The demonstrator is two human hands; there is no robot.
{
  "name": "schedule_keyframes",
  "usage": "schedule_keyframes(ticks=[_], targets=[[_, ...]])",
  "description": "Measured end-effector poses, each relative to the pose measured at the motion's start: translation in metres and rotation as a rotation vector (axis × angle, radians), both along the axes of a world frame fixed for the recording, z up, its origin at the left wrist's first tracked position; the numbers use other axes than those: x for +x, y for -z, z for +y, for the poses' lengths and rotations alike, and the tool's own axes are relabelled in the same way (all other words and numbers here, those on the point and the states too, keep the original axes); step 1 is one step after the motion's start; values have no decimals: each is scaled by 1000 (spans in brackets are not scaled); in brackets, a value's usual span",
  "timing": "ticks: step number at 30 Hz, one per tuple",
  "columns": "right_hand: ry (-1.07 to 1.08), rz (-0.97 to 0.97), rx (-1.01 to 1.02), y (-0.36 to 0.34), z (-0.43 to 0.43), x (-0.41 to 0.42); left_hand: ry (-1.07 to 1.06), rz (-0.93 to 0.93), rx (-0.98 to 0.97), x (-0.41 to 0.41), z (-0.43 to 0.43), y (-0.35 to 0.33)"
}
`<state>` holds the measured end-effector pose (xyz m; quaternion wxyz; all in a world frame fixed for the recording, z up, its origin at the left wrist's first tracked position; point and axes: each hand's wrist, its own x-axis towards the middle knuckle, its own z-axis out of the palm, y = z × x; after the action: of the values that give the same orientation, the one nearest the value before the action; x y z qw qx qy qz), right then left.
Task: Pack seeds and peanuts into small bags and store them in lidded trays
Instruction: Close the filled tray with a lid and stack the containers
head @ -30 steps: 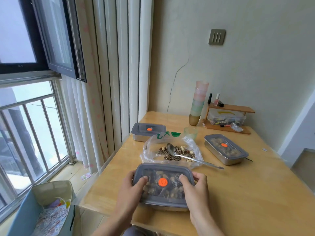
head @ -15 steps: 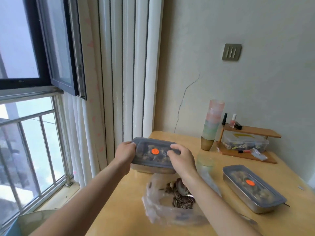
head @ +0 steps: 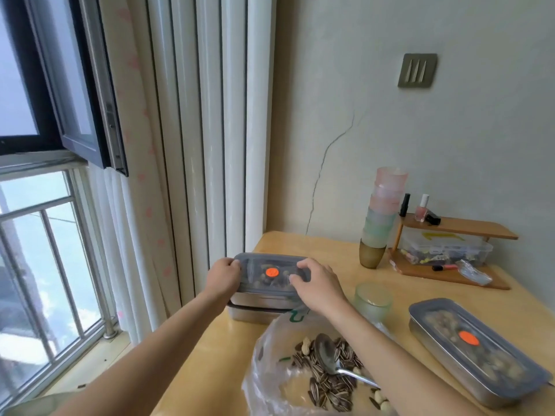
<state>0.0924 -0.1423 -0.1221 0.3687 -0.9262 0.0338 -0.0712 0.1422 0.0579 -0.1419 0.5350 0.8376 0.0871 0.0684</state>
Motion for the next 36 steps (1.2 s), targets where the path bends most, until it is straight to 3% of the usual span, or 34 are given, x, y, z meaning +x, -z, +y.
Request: schedule_keyframes(ticks=[4,9,12,15,18,21,25,32,34,36], targets=[[40,-115,-20,-17,-31,-17,-77,-83,21,-8,3,0],[407,-283,-67,-13,-123,-63,-39,-167,120,-54,6,20],[679,-168,-215,7,-183,-97,-55,-185,100,-92,7,37],[840,106,-318,32,-228,-129,-45,-186,180,-138,9,63],[830,194,-62,47,-254,-152,-1,-173,446,-172,11,94],[772,94,216,49,-263,-167,57,-120,670,-192,10,110],[775,-6,378,40,-265,-186,91,-97,745,-213,8,109],[732,15,670,44,-269,-184,120,-113,807,-218,5,104],[745,39,678,46,-265,-178,126,-101,829,-216,5,104],[811,64,564,46,-262,-171,113,-86,822,-209,6,101]])
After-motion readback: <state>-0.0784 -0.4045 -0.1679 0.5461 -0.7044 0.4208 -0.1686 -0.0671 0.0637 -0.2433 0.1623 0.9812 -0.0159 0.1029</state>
